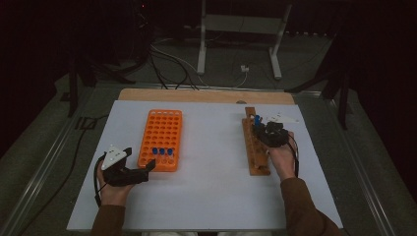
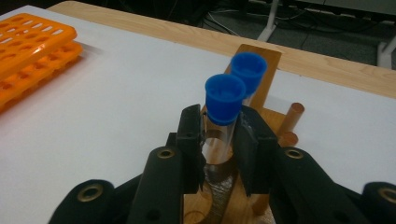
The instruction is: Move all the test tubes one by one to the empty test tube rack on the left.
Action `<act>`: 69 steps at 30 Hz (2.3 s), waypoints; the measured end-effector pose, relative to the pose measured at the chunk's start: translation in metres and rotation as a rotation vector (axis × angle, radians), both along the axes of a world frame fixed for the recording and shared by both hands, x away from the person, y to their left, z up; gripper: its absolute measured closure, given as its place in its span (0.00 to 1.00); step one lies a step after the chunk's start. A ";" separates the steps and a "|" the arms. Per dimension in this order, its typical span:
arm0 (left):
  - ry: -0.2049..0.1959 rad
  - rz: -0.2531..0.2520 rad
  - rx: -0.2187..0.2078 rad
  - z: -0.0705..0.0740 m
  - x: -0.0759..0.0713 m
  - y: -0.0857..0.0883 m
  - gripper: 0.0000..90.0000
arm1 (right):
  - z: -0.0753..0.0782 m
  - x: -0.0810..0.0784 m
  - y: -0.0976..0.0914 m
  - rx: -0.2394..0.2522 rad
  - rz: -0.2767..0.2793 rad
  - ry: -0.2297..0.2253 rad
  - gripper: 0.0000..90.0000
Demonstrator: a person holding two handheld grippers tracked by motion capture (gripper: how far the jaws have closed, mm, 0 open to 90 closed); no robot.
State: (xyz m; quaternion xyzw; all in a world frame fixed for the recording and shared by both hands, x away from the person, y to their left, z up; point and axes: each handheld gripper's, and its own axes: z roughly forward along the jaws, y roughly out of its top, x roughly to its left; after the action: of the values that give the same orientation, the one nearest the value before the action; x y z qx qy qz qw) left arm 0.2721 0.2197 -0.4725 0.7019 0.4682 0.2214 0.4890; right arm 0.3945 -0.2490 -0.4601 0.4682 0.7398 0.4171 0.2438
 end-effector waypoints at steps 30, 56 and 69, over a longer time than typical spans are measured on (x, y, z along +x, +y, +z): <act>0.003 -0.009 0.001 0.002 0.001 -0.002 0.01 | 0.017 -0.009 -0.003 0.018 -0.013 -0.052 0.86; -0.076 -0.083 -0.008 0.031 -0.003 -0.009 0.04 | 0.068 -0.024 -0.005 0.041 0.055 -0.133 0.85; -0.093 -0.190 -0.040 0.050 -0.004 -0.039 0.07 | 0.071 -0.038 0.026 0.015 0.170 -0.154 0.85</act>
State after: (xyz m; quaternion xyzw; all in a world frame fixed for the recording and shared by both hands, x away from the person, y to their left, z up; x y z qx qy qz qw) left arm 0.2683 0.1809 -0.4225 0.7221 0.3808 0.1971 0.5429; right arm 0.3566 -0.2232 -0.3893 0.3720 0.7528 0.4766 0.2601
